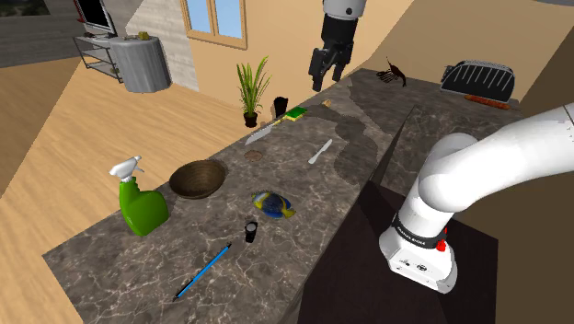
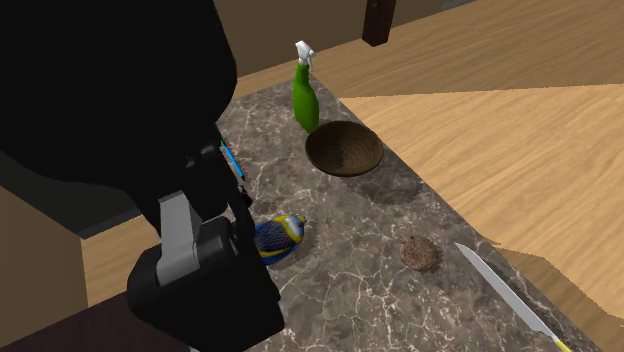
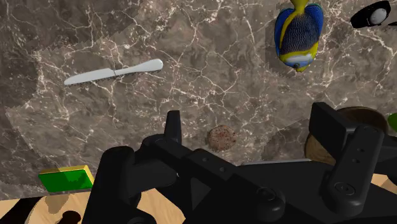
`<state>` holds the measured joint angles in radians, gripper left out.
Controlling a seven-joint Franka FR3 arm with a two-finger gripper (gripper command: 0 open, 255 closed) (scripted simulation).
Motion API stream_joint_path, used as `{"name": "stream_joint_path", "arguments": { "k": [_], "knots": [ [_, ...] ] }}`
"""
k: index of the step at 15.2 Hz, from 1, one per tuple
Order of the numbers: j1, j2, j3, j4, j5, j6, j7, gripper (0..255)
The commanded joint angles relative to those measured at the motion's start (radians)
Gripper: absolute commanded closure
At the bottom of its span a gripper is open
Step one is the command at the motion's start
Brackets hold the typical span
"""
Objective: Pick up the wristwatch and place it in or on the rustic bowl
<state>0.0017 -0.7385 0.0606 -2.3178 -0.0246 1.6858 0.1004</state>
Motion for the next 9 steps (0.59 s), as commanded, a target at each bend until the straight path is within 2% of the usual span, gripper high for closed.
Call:
{"name": "stream_joint_path", "arguments": {
  "k": [1,9],
  "knots": [
    [0.0,0.0,0.0,0.0,0.0,0.0,0.0,0],
    [0.065,0.079,0.098,-0.135,0.065,0.187,0.063,0]
  ]
}}
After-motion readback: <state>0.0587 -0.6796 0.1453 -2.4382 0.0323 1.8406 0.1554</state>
